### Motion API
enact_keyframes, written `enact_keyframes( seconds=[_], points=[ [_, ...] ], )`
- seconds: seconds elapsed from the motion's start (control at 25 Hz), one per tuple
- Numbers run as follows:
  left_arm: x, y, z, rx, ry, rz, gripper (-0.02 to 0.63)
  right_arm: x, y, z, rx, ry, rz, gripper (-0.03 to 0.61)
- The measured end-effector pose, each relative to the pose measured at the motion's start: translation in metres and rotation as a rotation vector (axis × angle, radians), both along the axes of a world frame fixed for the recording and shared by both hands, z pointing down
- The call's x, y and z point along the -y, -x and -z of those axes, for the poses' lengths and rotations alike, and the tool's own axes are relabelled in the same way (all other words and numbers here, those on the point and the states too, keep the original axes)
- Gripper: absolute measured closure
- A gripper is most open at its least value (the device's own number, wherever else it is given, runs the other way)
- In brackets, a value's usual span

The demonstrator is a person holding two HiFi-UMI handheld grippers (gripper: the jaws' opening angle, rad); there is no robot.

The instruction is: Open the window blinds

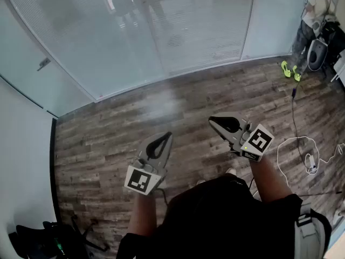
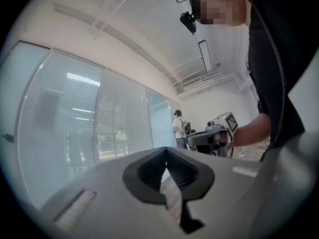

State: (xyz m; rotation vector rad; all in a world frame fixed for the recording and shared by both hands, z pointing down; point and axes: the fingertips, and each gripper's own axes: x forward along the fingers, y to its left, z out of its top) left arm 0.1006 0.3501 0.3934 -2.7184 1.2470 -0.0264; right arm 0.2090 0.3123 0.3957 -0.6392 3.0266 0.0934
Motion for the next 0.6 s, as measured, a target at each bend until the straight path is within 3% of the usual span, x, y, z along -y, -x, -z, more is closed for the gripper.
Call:
enact_keyframes(
  seconds=[0.6],
  points=[
    [-0.008,0.003,-0.003,0.007,0.004,-0.001,0.609,0.0,-0.007,0.012,0.093,-0.033,-0.034,0.574]
  ],
)
